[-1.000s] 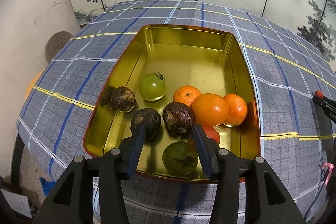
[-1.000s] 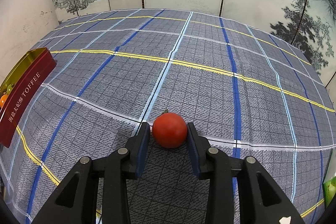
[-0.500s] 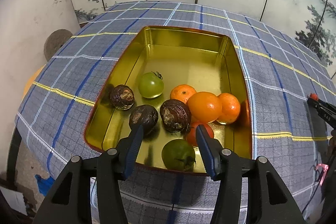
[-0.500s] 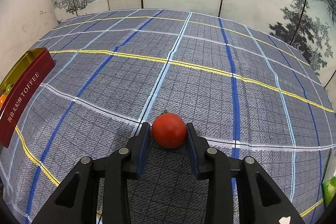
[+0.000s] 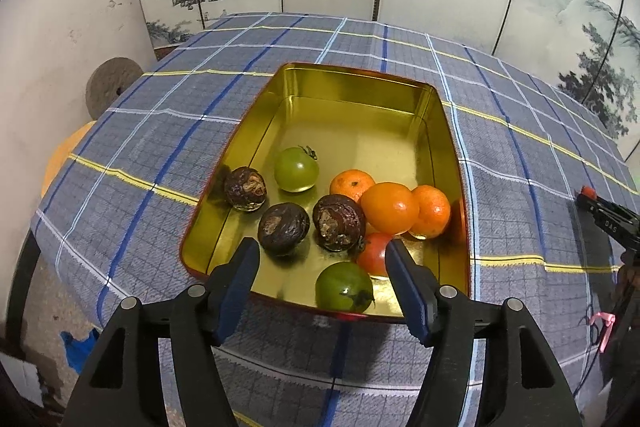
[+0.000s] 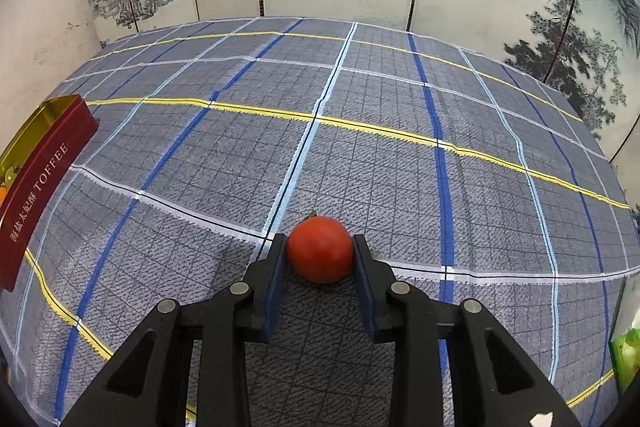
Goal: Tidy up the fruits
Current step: 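Carry the red tomato into the gold tin and open the right gripper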
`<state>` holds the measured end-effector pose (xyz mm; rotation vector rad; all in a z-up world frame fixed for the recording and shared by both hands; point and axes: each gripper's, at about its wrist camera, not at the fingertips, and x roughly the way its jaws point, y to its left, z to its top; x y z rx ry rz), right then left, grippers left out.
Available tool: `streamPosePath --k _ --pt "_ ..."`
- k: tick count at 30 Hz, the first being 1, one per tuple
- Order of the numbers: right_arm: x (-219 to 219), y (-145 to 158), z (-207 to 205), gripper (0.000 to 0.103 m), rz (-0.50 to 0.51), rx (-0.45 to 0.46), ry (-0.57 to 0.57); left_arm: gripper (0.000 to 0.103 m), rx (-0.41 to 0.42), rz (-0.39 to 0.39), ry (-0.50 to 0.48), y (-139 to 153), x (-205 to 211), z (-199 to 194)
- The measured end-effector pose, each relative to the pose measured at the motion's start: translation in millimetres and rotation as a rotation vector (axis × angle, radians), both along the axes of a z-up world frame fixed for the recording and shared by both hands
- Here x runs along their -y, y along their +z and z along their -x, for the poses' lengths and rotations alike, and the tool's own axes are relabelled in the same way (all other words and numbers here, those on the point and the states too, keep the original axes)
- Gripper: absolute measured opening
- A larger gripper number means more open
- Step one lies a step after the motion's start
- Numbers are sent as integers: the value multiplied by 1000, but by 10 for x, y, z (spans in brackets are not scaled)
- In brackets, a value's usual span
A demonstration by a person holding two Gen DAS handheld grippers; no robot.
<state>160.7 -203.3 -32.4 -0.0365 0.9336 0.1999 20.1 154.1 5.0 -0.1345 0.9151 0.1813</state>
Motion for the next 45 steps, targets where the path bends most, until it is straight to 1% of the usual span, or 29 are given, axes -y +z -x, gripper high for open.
streamPosePath --k 4,10,18,24,26,29,34,45 --pt "-39 108 35 29 -20 12 7 68 2 -4 19 20 -53 51" --pt "-334 325 112 29 -60 38 85 70 14 -9 48 71 -135 135" --pt "-1064 657 333 29 -129 73 276 70 20 -5 79 110 -272 216" --pt "-1710 844 581 29 -171 79 433 70 16 -4 99 113 -368 261" --pt "-1865 877 642 29 -174 82 473 70 14 -4 104 111 -396 276" --pt "-2112 906 731 29 -172 79 530 70 7 -12 109 99 -425 300" --pt "-2446 858 820 29 -157 58 598 70 1 -9 124 74 -501 338" --pt "-2764 640 877 29 -112 10 645 70 -8 -4 162 23 -665 423"
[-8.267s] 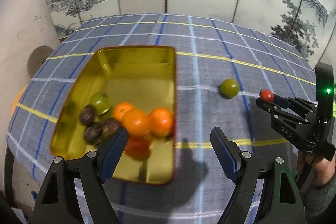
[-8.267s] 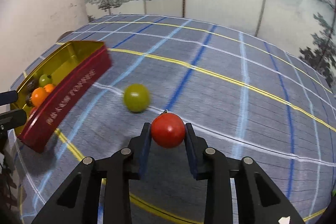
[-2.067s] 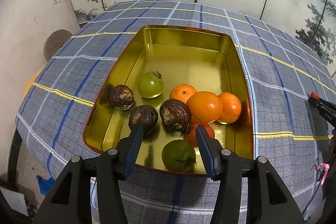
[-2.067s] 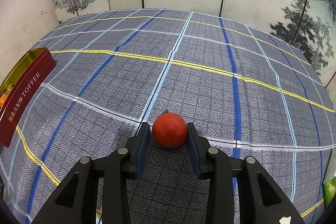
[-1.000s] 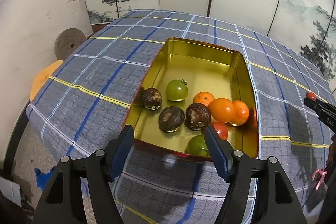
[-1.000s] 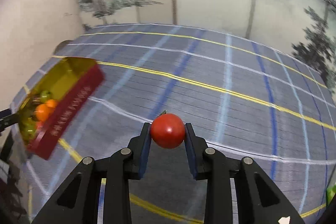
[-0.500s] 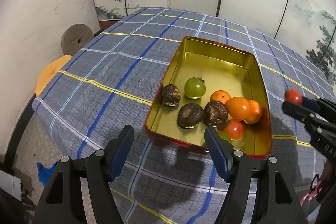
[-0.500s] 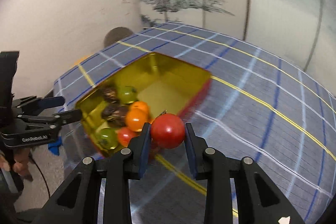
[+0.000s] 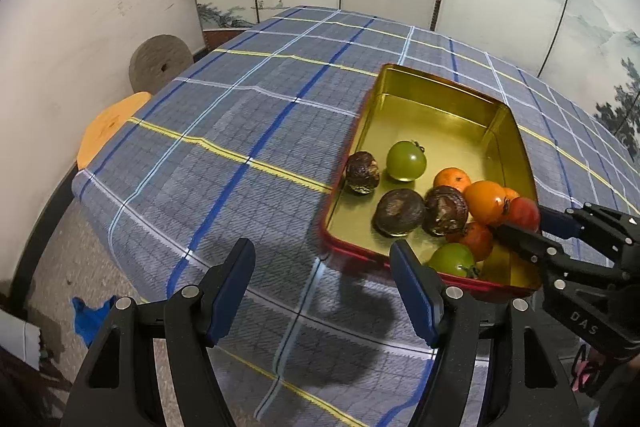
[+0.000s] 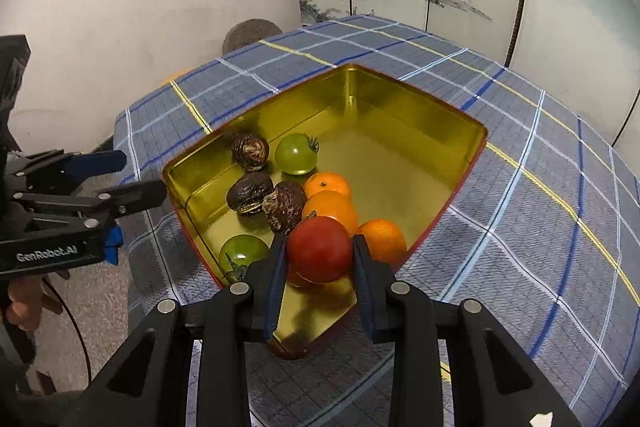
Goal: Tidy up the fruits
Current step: 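Carry the red tomato into the gold tin and open the right gripper, then withdraw both open grippers from the tin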
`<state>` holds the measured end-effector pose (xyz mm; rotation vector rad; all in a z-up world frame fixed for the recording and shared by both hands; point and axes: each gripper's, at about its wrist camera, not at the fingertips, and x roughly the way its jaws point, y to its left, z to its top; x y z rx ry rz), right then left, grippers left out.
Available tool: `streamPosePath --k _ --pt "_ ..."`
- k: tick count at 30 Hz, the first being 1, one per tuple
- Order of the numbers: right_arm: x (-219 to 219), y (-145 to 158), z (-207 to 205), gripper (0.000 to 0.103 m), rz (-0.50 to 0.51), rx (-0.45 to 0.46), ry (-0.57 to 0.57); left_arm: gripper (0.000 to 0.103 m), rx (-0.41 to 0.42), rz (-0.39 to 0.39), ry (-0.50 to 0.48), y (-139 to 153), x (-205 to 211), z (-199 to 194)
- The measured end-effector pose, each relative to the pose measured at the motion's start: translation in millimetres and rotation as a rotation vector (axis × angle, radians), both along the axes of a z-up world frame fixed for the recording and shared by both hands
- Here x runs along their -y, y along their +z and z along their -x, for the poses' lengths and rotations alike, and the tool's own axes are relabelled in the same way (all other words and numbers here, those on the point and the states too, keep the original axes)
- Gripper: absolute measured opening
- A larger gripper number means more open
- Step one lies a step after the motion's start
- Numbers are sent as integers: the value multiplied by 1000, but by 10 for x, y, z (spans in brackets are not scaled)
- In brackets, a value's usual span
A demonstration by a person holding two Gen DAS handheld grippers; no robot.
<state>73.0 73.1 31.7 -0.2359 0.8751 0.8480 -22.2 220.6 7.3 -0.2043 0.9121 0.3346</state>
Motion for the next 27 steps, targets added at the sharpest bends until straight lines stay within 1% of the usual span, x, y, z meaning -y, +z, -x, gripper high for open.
streamPosePath --k 6,9,16,20,21,22,24,27 --pt "-96 -82 -7 29 31 6 6 70 -4 9 3 -29 -28 21" --pt "-149 -118 -10 29 47 25 -2 70 -6 11 -3 -33 -15 18" --pt "-221 -115 -40 31 46 20 -24 70 -5 9 -12 -15 33 17" --pt "-204 -102 -34 42 42 13 -34 70 -10 8 -14 -15 53 18" --pt "-194 -83 -22 48 36 12 -37 70 -13 4 -14 -14 68 18" --pt "-183 -55 -1 52 33 19 -40 70 -16 2 -15 -15 87 11" --pt "-158 -7 49 70 27 25 -42 70 -18 1 -20 -13 108 5" --pt "-88 65 140 78 24 34 -50 70 -20 -3 -29 -6 153 -2"
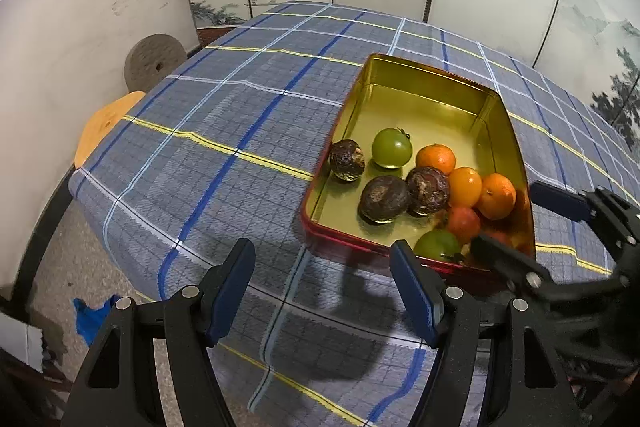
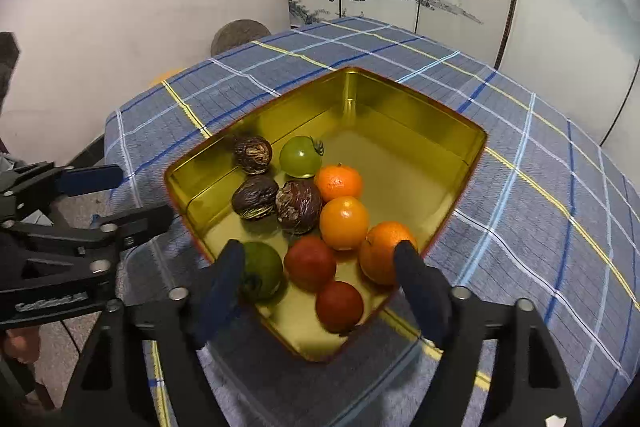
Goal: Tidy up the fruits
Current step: 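Withdraw both open grippers from the tin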
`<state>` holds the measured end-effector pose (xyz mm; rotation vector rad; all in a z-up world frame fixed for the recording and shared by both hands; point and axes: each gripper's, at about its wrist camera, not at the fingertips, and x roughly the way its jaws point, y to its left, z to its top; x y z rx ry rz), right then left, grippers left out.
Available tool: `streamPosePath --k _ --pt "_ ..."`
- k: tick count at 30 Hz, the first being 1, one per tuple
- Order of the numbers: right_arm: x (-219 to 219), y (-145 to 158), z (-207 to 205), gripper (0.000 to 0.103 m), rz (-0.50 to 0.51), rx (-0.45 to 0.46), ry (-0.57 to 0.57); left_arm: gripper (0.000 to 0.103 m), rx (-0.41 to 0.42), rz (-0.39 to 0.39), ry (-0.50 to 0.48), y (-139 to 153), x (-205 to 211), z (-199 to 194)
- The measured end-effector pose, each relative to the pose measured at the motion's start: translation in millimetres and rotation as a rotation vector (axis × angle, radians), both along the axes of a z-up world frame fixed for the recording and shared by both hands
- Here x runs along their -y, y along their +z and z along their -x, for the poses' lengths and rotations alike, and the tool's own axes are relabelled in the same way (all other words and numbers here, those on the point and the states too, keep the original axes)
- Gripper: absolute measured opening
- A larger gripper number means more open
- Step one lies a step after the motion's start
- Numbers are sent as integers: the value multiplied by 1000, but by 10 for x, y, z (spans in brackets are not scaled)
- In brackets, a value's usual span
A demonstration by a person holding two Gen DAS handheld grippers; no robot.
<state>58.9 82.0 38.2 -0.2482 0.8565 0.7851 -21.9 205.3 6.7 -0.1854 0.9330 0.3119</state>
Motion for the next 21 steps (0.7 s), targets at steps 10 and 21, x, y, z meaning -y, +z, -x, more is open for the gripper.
streamPosePath --k 10,21 --pt "298 20 155 90 26 -13 -48 70 2 -2 -44 19 198 -43" --pt "392 -23 165 91 33 -28 -62 72 -6 4 -109 34 438 -94"
